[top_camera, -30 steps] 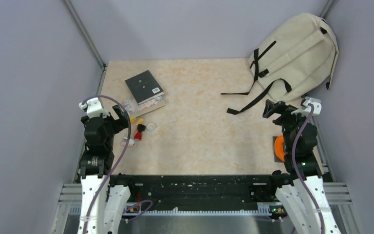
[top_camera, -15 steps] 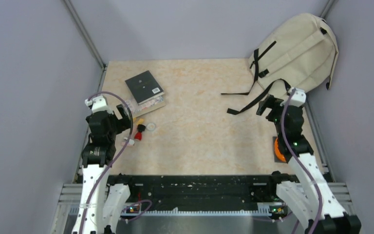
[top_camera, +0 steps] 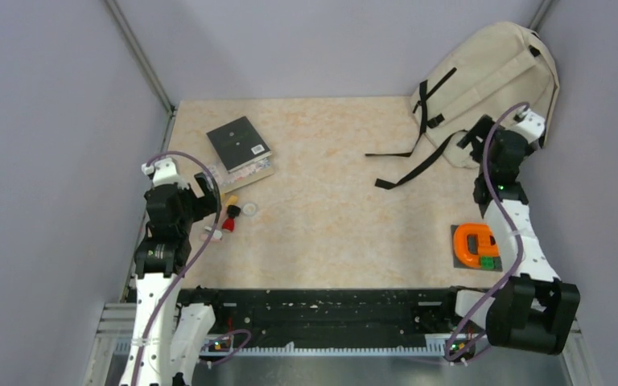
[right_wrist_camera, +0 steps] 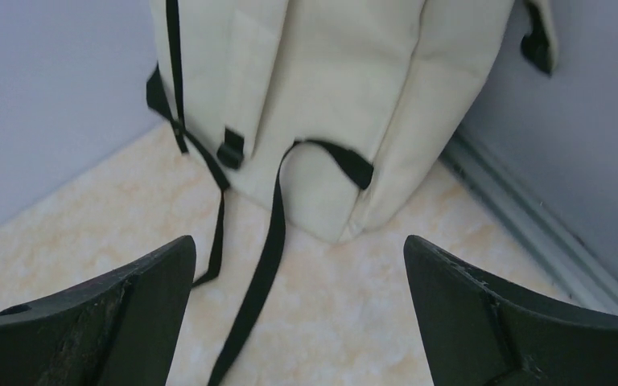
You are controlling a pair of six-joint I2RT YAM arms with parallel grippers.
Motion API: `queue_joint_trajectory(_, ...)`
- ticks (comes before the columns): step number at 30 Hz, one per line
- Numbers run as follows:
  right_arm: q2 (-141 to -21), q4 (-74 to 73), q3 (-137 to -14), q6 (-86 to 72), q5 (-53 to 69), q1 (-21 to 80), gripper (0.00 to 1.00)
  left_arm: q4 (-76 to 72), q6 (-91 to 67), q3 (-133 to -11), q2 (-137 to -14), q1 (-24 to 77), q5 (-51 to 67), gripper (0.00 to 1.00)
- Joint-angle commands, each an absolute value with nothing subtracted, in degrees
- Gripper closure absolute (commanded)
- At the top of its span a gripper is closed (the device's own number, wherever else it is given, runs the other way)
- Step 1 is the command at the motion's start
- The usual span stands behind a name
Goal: Pack the student bag
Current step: Pick up the student bag at the corner of the board.
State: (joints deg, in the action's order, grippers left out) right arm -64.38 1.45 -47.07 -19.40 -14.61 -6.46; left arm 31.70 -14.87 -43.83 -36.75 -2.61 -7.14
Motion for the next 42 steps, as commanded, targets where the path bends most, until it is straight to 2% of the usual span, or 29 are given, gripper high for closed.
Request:
queue_joint_trajectory(1,-68.7,13.9,-54.2,-22.0,-12.0,-11.5,0.01,30.1,-15.1,-44.6,-36.1,-2.9,-4.2,0.03)
queue_joint_trajectory(7,-79.4,27.1,-61.3,-23.6,-12.3,-12.4,0.01,30.0,-15.1,-44.6,-34.9,-2.9,-2.0,0.03)
queue_joint_trajectory(10,-87.1,25.6,-70.2,-26.0,-11.0,-13.8,0.01,29.9,-15.0,-44.5,-34.3,-2.9,-1.6,0.03)
queue_joint_trajectory(13,-94.5,22.5,-78.1,-30.8,-8.8,-15.4,0.06,29.8,-15.0,-44.7,-34.1,-2.8,-0.3,0.03)
queue_joint_trajectory(21,-113.5,10.2,-100.8,-26.7,-8.1,-15.9,0.10,29.9,-15.0,-44.6,-33.3,-2.5,1.3,0.03)
queue_joint_trajectory(27,-120.2,4.3,-109.3,-24.4,-12.4,-15.9,0.10,29.8,-14.9,-44.5,-33.2,-2.4,1.6,0.03)
queue_joint_trajectory(38,-126.8,4.6,-119.7,-23.1,-9.1,-15.9,0.11,29.8,-14.9,-44.4,-33.8,-2.4,-0.3,0.03)
queue_joint_trajectory(42,-128.4,5.9,-122.9,-22.5,-4.0,-16.1,0.35,29.8,-14.9,-44.4,-33.7,-2.5,-0.3,0.03)
